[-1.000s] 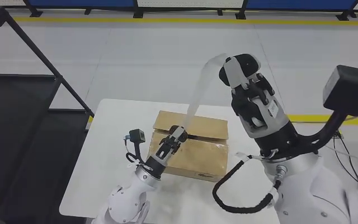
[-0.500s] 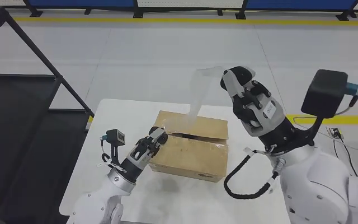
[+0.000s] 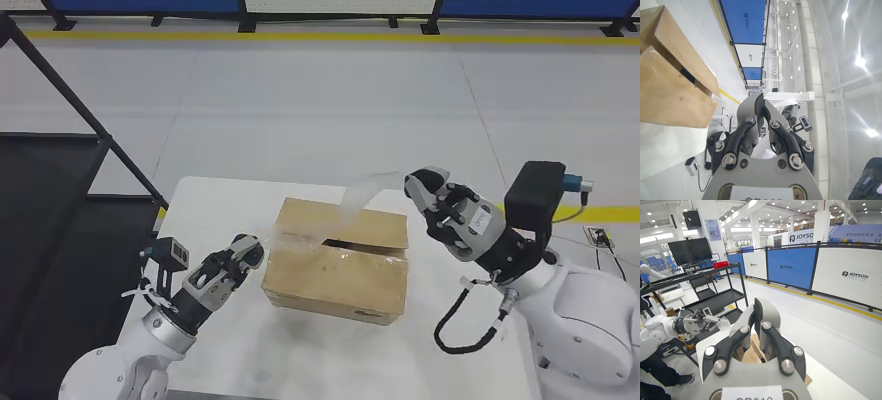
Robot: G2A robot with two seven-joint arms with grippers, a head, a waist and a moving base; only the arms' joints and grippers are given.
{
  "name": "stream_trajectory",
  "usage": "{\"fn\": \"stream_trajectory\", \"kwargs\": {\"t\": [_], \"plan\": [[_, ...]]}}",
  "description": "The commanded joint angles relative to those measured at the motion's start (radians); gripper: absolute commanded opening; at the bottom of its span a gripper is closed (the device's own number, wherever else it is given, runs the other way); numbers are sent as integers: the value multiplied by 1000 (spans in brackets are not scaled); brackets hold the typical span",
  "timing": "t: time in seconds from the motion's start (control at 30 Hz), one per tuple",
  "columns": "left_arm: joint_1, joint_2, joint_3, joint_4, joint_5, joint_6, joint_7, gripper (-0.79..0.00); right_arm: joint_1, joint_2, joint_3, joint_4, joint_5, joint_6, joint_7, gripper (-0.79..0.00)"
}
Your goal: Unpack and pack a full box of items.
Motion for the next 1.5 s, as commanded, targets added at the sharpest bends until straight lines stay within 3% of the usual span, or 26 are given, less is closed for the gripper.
{"fn": "stream_trajectory", "kwargs": {"t": [0.0, 0.2, 0.63, 1.03, 1.23, 1.47], "plan": [[7, 3, -18, 1, 0, 23, -4, -785, -13, 4, 14, 10, 9, -17, 18, -785], [41, 12, -60, 10, 17, 41, 11, -785, -50, 10, 20, 19, -35, -5, 18, -785], [44, 12, -53, 26, 3, 42, 21, -785, -59, 10, 15, 22, -38, -9, 8, -785], [-105, 26, 14, 210, 82, 116, 24, -785, -116, 22, -30, 139, -275, -226, -199, -785], [-183, 31, 67, 293, 119, 144, 22, -785, -148, 22, -61, 172, -438, -201, -317, -785], [-252, 33, 118, 376, 133, 176, 21, -785, -162, 23, -79, 198, -526, -146, -353, -785]]}}
